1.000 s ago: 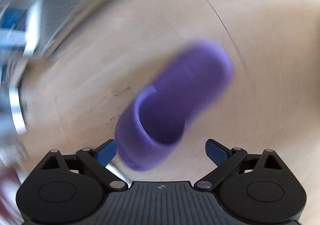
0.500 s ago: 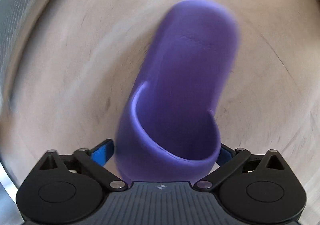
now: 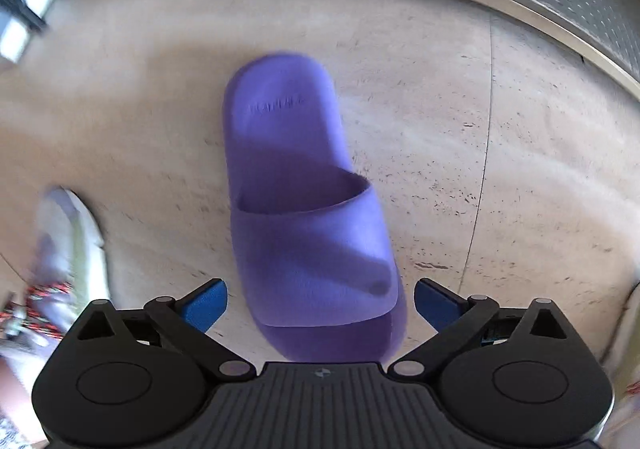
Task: Organize scattered shoes
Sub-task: 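Grasp the second purple slide by its heel and lift it, then set the second slide on the shelf beside the first and open the right gripper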
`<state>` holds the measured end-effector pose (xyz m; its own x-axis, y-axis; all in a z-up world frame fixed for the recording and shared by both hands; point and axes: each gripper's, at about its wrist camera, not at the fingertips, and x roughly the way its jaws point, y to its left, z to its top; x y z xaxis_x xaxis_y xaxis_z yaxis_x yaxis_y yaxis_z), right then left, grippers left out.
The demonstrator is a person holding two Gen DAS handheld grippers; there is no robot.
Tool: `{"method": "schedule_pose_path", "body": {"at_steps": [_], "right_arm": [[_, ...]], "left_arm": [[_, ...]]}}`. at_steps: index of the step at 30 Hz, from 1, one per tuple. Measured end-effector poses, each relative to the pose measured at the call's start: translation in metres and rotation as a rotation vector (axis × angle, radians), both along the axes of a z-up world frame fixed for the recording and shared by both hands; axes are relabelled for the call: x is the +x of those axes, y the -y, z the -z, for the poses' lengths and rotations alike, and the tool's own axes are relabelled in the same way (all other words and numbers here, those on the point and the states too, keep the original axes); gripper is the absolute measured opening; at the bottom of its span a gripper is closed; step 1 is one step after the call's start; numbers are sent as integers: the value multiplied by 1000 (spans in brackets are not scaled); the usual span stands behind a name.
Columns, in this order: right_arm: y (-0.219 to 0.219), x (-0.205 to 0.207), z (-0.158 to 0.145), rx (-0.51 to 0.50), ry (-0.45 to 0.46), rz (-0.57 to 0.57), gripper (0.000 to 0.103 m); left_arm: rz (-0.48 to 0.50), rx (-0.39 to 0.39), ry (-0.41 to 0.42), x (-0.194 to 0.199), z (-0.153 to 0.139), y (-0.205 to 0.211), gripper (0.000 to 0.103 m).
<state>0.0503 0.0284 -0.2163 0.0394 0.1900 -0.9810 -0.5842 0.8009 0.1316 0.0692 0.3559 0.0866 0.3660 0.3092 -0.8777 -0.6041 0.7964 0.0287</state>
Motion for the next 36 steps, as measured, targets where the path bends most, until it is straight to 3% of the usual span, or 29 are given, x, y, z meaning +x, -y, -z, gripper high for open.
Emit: {"method": "schedule_pose_path", "body": {"at_steps": [6,13,16,20,23,25,28,32,35,36], "right_arm": [[-21,-2,17,3,34,-71,102],[-60,-4,46,-134,73,-180,100],[-58,2,32,-107,39,-88,96],[-39,14,-4,27,-47,120,95],[-9,22,-49,243,-186,385,95],[4,18,-81,390,-247,484,94],[7,11,-119,541,-268,524,95],[-3,15,-195,843,-268,604,95],[-22,27,-234,947,-192,577,95],[-39,35,-257,972,-108,544,95]], "left_arm": [[8,14,-10,2,2,1,97],[-22,24,-25,2,6,-9,97],[-39,26,-15,-2,5,-16,97],[-88,39,3,-15,1,-29,97],[-140,47,16,-27,-2,-42,97],[-185,56,28,-39,-4,-53,97],[-259,59,48,-56,-7,-71,97],[-326,47,65,-73,-8,-88,97],[-352,38,71,-81,-7,-97,97],[-355,37,73,-82,-8,-98,97]]}}
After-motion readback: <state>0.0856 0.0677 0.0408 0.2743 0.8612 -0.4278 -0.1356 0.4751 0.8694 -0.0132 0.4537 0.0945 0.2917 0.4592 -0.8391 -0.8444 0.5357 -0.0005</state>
